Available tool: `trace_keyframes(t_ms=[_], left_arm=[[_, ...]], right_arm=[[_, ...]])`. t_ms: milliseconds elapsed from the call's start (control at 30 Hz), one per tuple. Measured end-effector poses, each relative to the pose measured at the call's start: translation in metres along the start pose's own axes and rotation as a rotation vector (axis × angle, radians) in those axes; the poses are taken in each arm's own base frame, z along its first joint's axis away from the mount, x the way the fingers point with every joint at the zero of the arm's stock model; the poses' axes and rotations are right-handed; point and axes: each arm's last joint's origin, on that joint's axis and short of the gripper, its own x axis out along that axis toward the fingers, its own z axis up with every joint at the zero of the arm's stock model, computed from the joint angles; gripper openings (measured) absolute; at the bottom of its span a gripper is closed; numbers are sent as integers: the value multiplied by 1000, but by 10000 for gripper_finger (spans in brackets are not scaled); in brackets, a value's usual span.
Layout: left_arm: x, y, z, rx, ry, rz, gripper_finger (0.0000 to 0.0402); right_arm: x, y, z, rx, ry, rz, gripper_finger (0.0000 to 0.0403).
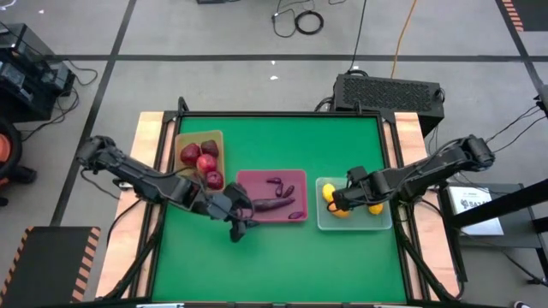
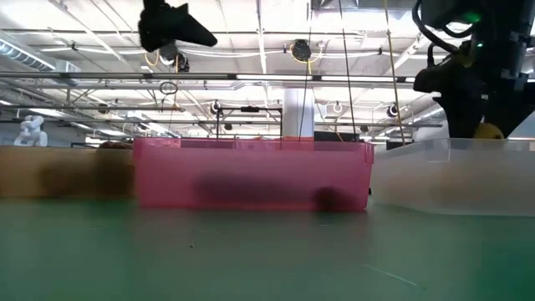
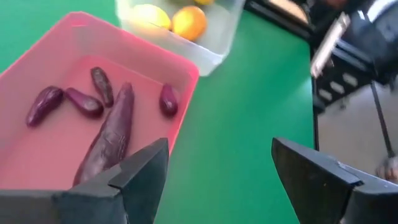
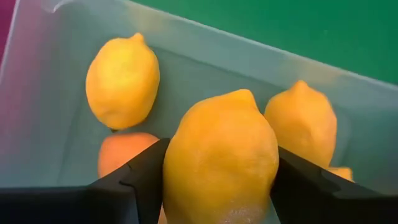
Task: Sort produce into baskets
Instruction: Put the yellow lemon into the transparent bin, then return to Home Position
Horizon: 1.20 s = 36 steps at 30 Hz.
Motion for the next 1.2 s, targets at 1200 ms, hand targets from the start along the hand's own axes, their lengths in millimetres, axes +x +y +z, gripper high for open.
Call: trace_keyframes(t_ms=[1200], left_arm=[[22,-75,-8,-225,-355,-414,200]], right_arm=[[-85,51,11,-506,-116,566,282]])
